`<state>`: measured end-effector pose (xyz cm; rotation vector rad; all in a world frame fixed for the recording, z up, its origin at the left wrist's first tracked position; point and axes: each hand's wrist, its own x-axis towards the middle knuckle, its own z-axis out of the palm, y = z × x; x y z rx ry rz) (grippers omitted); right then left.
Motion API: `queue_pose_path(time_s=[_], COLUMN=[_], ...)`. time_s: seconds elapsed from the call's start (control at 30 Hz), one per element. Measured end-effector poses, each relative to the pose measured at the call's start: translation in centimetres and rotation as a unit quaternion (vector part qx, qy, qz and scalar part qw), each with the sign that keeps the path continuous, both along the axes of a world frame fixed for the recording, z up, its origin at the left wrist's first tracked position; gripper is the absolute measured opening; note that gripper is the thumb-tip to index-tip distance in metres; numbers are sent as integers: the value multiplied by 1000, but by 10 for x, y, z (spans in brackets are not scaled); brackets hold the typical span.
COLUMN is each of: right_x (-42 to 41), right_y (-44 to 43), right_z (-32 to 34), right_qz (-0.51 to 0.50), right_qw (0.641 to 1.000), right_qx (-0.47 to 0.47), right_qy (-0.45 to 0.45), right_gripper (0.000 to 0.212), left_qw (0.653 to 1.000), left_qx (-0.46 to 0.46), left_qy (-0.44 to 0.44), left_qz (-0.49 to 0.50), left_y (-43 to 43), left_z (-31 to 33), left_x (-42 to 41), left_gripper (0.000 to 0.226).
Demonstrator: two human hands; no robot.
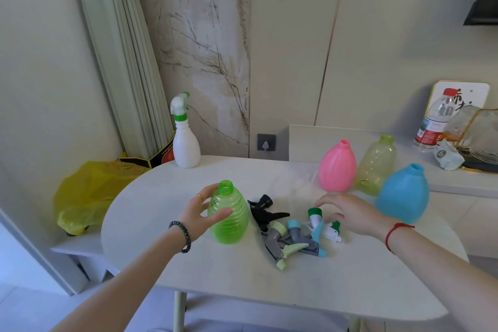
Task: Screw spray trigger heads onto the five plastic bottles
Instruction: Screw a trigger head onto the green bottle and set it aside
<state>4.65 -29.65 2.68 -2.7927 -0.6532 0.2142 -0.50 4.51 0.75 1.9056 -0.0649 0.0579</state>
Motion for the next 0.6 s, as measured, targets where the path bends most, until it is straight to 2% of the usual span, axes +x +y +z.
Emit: queue_pose_path(time_s=[0.13, 0.23, 0.3, 0.47, 0.6], right_x=[0, 0, 2, 5, 5], right_y=[-1, 7, 9, 9, 4], right_z=[-3, -10, -11, -8, -1], right_qz=[43, 82, 94, 112, 146], right_qw=[995, 982, 972, 958, 943], right_qx=[-90, -172, -212, -262, -293], right_qy=[31, -2, -25, -41, -68], right_gripper=[67, 82, 76, 46, 40], left_qw=[1000, 1000, 1000, 1000, 1000], left_qx=[5, 0, 1, -3, -2], left_qy=[-5, -3, -4, -5, -6], left_qz=[3, 3, 5, 7, 7], left_y=[1, 0, 0, 0, -1], left_z=[-3, -3, -4, -4, -3], left_x=[2, 1, 1, 0, 1], left_gripper=[55, 54, 54, 53, 54])
